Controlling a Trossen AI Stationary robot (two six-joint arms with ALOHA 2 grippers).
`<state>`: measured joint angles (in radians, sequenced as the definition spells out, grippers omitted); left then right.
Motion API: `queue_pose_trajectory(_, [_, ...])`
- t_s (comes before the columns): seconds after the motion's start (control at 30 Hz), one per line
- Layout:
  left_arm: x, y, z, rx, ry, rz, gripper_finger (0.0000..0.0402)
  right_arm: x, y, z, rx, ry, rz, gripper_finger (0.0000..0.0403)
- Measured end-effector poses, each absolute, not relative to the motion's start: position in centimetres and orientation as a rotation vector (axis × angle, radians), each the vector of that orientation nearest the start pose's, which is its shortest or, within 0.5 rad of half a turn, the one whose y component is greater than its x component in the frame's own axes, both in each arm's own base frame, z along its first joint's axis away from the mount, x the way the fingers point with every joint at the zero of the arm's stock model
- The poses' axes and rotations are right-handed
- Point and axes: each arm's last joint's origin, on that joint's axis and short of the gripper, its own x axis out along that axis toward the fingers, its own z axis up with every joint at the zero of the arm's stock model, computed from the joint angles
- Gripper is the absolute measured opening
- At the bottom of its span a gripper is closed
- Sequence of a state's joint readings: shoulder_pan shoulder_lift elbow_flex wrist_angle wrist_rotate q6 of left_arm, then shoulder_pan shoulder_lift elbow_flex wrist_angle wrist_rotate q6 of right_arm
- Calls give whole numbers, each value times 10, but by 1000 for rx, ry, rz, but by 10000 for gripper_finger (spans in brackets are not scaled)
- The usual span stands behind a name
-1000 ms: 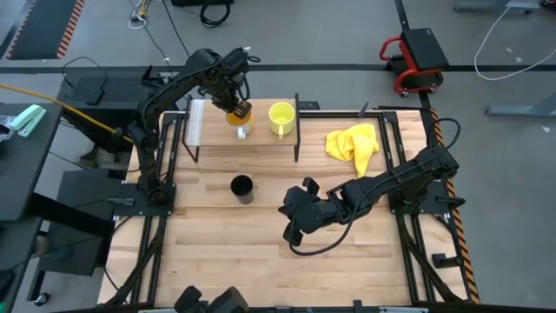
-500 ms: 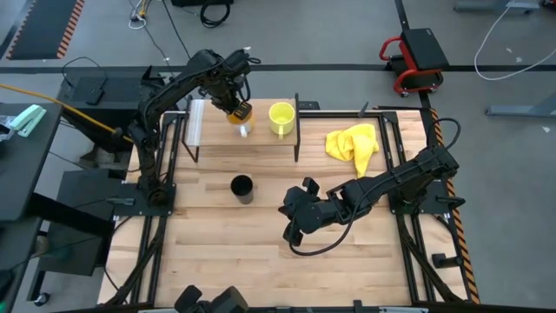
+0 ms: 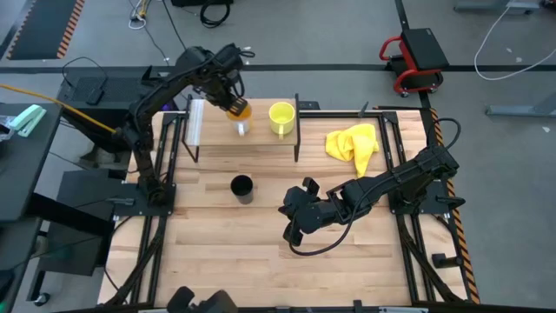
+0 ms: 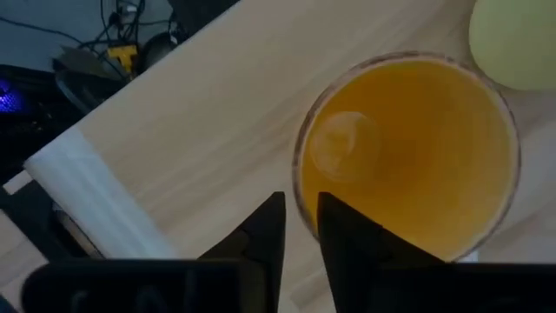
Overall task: Stack small to large cups/mugs on shelf
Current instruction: Put the orange mug on the shelf, then put the black cup on the shelf
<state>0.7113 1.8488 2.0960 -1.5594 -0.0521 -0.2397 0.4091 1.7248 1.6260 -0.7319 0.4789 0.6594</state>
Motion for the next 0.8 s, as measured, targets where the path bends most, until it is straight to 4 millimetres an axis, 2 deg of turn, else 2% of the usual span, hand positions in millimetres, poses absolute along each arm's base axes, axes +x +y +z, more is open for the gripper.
queue_pose_trajectory(0.23, [243,212,403,-616,1103,814,104,348,136,331,271,687,-304,7])
queue_pose_trajectory(0.37, [229,199,420,-610,1054,807,111,348,136,331,265,688,-302,7])
queue_pose_trajectory(0.5, [210,180,440,-591,1000,799,110,348,136,331,241,692,-294,7])
queue_pose_trajectory(0.7, [173,141,475,-559,849,786,101,344,135,331,224,719,-300,7])
queue_pose_trajectory(0.8, [157,123,487,-577,774,789,97,338,132,338,227,715,-296,7])
